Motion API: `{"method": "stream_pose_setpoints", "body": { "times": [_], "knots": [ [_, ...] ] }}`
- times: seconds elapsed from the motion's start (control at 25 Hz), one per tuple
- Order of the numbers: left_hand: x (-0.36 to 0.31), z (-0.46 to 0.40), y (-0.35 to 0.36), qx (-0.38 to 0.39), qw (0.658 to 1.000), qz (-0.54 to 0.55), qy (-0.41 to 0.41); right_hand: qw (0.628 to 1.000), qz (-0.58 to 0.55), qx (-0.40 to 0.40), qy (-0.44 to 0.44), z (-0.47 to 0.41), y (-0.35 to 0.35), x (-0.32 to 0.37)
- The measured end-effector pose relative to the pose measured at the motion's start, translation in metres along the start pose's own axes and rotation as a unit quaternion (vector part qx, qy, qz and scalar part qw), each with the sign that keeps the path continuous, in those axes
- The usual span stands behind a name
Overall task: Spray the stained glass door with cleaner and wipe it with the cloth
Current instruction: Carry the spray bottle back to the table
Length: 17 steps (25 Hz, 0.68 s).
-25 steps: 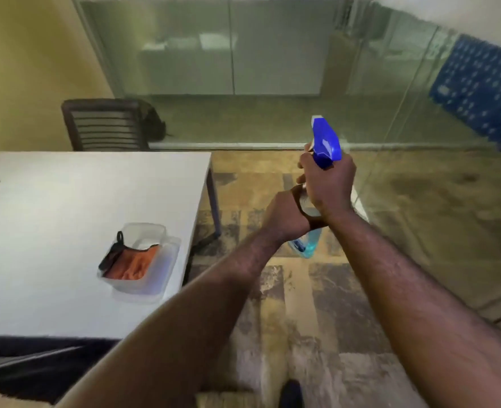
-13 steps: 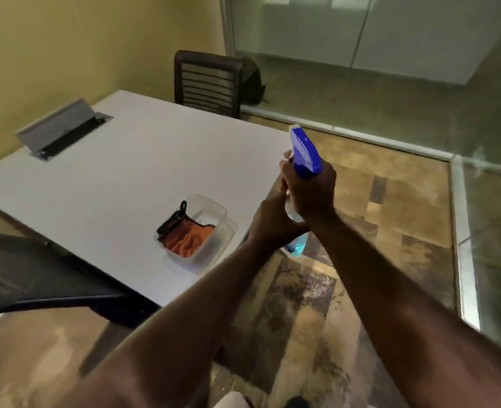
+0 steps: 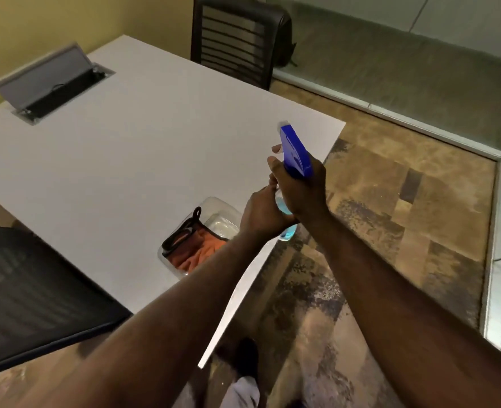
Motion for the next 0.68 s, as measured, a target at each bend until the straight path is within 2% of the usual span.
{"method": "stream_pose_setpoints", "body": {
  "times": [0.32, 0.68],
  "knots": [
    [0.058, -0.054, -0.014, -0.022, 0.999, 0.0, -0.04, 0.996, -0.035, 0.079, 0.033, -0.054, 0.052, -0.042],
    [0.092, -0.077, -0.005, -0.002, 0.997, 0.005, -0.073, 0.992, -0.023, 0.106, 0.07, -0.076, 0.074, -0.072]
  ]
}}
Point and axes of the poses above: each hand's wrist, its own z-axis away from the middle knuckle, its own y-axis out of the palm, x = y × z, the point moved 6 cm from there along -z, towards the middle knuckle, and after that the axes turned 2 degrees about x, right-handed, at the moved point
